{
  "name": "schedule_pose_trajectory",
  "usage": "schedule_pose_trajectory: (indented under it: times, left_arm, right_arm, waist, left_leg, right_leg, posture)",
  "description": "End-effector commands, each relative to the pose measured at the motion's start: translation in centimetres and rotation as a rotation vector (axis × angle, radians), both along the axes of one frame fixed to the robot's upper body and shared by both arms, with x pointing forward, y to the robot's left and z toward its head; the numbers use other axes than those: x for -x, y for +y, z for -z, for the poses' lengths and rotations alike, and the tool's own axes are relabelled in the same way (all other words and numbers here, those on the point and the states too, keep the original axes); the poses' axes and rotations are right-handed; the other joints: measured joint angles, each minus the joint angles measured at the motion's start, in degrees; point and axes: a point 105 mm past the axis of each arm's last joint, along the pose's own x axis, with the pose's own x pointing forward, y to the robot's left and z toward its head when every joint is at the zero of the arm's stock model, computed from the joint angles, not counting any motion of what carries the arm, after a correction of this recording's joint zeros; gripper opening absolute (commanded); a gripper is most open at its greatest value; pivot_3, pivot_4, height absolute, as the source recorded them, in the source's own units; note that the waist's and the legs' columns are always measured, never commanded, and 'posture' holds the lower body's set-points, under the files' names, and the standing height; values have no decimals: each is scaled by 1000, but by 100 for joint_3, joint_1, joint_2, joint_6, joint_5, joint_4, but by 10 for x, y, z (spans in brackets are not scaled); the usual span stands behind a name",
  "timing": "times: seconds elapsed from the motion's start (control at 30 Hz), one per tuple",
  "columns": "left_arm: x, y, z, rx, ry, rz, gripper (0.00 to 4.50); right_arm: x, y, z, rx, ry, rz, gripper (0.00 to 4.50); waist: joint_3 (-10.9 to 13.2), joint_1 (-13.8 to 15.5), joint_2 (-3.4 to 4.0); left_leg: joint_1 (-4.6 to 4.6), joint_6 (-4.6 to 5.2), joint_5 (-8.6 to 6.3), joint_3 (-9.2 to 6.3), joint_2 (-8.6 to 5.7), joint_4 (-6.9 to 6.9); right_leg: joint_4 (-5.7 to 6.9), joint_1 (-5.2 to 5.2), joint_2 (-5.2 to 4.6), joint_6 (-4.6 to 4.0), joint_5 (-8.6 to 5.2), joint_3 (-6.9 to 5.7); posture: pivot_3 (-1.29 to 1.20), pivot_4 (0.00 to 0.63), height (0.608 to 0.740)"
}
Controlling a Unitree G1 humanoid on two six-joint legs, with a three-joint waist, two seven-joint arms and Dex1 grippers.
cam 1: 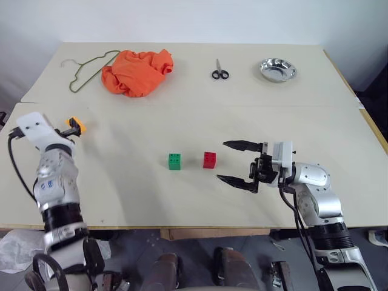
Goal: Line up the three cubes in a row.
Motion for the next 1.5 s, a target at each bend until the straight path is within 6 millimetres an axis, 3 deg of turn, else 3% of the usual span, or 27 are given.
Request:
schedule_pose_trajectory:
  times: [0.03, 0.17, 0.33, 0.43, 0.67, 0.73, 0.83, 1.0, 1.1, 1.2, 1.27, 1.5]
  left_arm:
    - [-7, 13, -9, -35, -8, -61, 4478]
    - [-24, 4, -6, 29, -4, -34, 4478]
    - [-31, -5, 0, 29, 11, -30, 4478]
    - [-32, -9, 2, 27, 17, -34, 3858]
    - [-31, -13, 5, 4, 24, -16, 1700]
    - [-29, -11, 2, -8, -6, 18, 1471]
    - [-21, -18, -17, -144, -91, 250, 1471]
    - [16, -28, -32, -286, -122, 709, 1471]
    - [46, -45, -27, -377, -37, 1023, 1471]
    - [86, -52, -6, -524, 160, 1373, 1471]
    - [89, -54, -2, -545, 198, 1436, 1471]
    - [70, -97, 28, -611, 266, 1725, 1471]
  right_arm:
    - [5, 0, -5, -9, -23, -1, 4500]
    - [9, 0, -3, -15, -7, 8, 4500]
    - [10, -1, -2, -13, -1, 18, 4500]
    - [10, -2, -1, -11, 1, 22, 4500]
    - [9, -2, 1, -6, 3, 25, 4500]
    - [10, -2, 1, -1, -2, 23, 4500]
    - [11, -7, 1, 13, -3, 36, 4500]
    - [9, -21, 2, 39, -2, 81, 4500]
    - [10, -27, 3, 56, 0, 93, 4500]
    - [10, -35, 5, 67, 1, 118, 4500]
    - [12, -37, 6, 70, 9, 121, 4500]
    - [16, -48, 11, 102, 29, 148, 4500]
  waist:
    - [0, -7, 0]
    - [1, -14, -1]
    - [0, -25, -1]
    - [1, -31, -2]
    - [1, -33, -2]
    - [1, -36, -2]
    - [1, -75, -1]
    - [1, -106, -1]
    - [1, -79, -1]
    - [3, -70, 4]
    - [6, -21, 9]
    - [6, 84, 8]
  left_leg:
    - [0, 0, 0, 0, -2, 0]
    - [-2, 0, 0, -4, -1, -1]
    - [-2, 1, 1, -3, -3, 1]
    - [-2, 1, 1, -3, -2, 0]
    - [-2, 1, 1, -2, -2, 1]
    - [-2, 0, 1, -3, -2, 1]
    - [-2, 0, 1, -1, -2, 0]
    - [-2, -1, 0, 3, 9, -5]
    - [0, -1, 0, 3, 10, -1]
    - [1, 0, -1, -2, 10, -6]
    - [-1, 1, -1, -9, 9, -7]
    - [-2, 14, 5, -2, -6, -2]
  right_leg:
    - [1, 0, -2, 0, 0, 0]
    - [-1, 0, -4, 1, 1, -13]
    - [0, 1, -6, 2, 1, -15]
    - [0, 0, -6, 2, 1, -15]
    - [0, 1, -7, 3, 1, -15]
    - [1, 1, -7, 2, 1, -15]
    - [0, 0, -7, 2, 1, -14]
    - [-5, -2, -14, 0, 0, -14]
    - [-7, 4, -20, 0, 0, -9]
    - [-15, 9, -24, -2, -1, 31]
    - [-19, 12, -25, -5, -2, 29]
    - [-1, 12, -9, 0, 0, 20]
  posture:
    - [0, 150, 740]
    - [0, 150, 740]
    - [0, 150, 740]
    - [0, 150, 740]
    - [0, 150, 740]
    - [0, 150, 740]
    - [0, 150, 740]
    - [0, 150, 740]
    - [0, 150, 740]
    - [0, 150, 740]
    - [0, 150, 740]
    - [0, 150, 740]
